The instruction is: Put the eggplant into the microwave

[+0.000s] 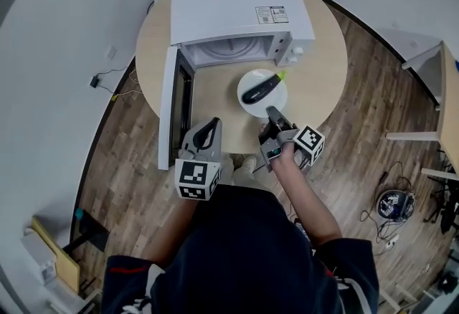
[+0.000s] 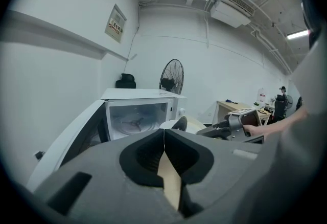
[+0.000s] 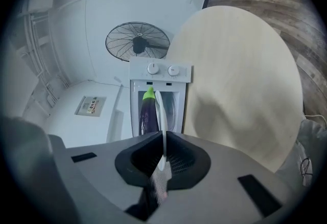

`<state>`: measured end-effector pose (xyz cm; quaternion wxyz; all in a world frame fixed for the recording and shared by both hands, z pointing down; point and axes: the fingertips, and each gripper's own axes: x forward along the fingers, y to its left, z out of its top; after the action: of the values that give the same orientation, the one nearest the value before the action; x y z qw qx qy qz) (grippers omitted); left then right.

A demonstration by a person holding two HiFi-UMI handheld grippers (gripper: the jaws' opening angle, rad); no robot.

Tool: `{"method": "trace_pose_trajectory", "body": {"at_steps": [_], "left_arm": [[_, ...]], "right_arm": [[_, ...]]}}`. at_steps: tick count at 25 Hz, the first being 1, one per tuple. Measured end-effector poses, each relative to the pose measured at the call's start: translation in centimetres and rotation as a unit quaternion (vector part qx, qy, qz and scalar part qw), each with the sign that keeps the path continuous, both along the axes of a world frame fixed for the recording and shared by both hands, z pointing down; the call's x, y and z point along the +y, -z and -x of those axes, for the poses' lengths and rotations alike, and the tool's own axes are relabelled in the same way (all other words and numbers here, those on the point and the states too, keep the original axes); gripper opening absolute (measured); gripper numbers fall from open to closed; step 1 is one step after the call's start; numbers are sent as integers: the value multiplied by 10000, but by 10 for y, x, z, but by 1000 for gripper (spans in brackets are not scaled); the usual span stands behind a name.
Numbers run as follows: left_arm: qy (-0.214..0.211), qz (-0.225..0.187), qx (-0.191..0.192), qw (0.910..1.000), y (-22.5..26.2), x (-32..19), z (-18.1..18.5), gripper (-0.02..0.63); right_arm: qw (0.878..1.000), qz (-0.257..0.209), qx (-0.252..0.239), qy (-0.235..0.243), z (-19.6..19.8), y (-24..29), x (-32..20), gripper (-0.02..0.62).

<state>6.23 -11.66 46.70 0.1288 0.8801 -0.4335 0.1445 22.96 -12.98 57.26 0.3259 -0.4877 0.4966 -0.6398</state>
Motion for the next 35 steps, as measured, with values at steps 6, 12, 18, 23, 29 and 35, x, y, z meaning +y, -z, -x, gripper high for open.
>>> {"method": "trace_pose_trajectory", "body": {"at_steps": [6,12,18,23,29,35], "left_arm": [[-16,75,2,10000,-7,-15,8,17],[-112,200,-7,9997,-18,-18,12,17],[-156,376,-4,9992,-31,-26,16,17],[-122,443,-46,9989,-36,-34,21,17],[-132,523,-121,9985,-43,-42,24,17],[-147,609,-114,9980,-47,-45,22,17]], "right_arm": [[9998,127,115,136,16,-8,-23,20],[9998,43,59,167,29,-23,-52,20],[9997,200,75,155,37,-46,-83,20],[9994,221,159,207,42,-58,-104,20],[9989,299,272,257,47,-76,-126,20],[9985,351,292,299,50,-86,-143,20]]}}
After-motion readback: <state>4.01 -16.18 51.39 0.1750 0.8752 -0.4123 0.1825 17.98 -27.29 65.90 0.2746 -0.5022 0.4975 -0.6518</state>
